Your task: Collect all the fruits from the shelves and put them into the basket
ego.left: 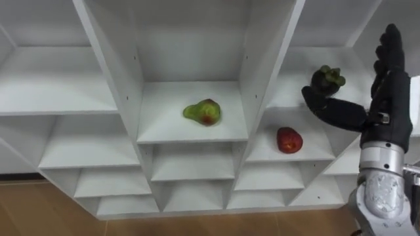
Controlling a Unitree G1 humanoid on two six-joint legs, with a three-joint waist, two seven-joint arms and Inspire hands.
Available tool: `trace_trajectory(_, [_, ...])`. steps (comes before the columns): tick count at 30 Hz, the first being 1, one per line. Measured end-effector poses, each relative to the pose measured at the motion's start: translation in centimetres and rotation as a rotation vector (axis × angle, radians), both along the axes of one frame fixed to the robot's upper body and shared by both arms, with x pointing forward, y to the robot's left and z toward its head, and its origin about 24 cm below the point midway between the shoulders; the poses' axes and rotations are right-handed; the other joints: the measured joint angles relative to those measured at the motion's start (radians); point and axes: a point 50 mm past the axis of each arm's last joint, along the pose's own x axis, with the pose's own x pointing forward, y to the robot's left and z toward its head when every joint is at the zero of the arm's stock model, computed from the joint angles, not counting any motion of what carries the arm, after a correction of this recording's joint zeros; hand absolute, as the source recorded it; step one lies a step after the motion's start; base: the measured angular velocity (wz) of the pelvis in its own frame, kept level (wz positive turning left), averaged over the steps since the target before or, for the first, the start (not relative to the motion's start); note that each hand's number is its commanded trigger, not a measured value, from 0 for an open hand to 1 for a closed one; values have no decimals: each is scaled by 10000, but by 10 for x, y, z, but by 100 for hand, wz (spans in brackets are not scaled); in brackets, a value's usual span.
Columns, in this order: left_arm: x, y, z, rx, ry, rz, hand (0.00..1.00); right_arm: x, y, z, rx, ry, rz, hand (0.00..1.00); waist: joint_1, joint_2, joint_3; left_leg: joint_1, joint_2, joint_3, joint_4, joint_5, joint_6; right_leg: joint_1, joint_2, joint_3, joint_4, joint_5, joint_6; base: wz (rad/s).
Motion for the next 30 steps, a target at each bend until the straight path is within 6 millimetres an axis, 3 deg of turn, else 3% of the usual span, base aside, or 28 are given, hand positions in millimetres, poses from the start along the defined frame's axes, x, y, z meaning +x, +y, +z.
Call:
trace_trajectory(6, [0,1,0,46,78,5,100,12,-11,-12,589,611,-90,0,5,-137,1,-23,-6,-113,3,0,1,11,-24,-83,-4,2,1,5])
trace_trajectory(10, [2,1,0,-14,69,-17,100,13,-11,-14,720,684,-8,0,0,-74,36,-46,-5,-144,2,0,1,7,-22,-115,-19,1,2,1])
trace_trajectory(16, [4,1,2,-34,-38,-33,100,16,-15,-15,931,837,-142,0,-10,-16,-6,-83,-10,-285,4,1,-1,105,-26,-228,-156,3,2,8])
trace_trajectory(22, [10,1,4,-191,-292,93,100,30,-34,-17,614,1256,-687,0,2,33,-31,-15,-12,-411,1,3,-3,169,-27,-365,-164,4,2,5])
trace_trajectory(30, [5,3,4,-185,-76,326,100,31,-34,-18,523,1524,-534,0,21,17,-9,91,-6,-412,-16,4,-5,259,-24,-340,-182,4,1,-1])
